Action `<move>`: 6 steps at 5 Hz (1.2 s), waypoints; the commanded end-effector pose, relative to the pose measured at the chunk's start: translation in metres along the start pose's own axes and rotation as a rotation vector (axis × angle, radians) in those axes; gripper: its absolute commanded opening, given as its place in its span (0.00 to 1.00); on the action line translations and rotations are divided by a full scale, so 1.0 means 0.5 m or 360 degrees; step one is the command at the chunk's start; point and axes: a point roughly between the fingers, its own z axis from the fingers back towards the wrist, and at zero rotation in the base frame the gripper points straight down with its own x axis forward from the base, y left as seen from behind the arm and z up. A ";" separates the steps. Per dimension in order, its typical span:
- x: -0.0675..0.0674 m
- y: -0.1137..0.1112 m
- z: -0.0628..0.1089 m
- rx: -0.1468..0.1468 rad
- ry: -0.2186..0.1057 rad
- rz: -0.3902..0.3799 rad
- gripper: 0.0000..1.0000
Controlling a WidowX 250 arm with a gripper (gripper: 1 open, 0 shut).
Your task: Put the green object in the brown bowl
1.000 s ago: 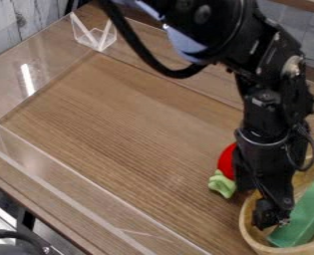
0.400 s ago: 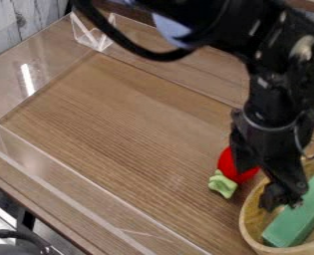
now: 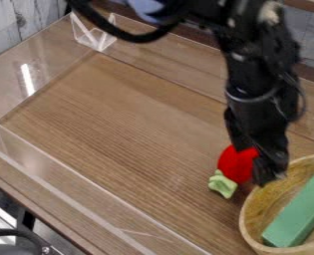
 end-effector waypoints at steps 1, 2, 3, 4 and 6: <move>0.030 -0.010 0.003 -0.0001 -0.0093 -0.0052 1.00; 0.031 -0.019 -0.016 -0.0032 -0.0097 -0.0064 1.00; 0.054 -0.020 -0.018 -0.0024 -0.0107 -0.0009 1.00; 0.075 -0.017 -0.017 -0.0011 -0.0113 0.0041 1.00; 0.054 0.007 -0.010 -0.0017 -0.0097 0.0124 1.00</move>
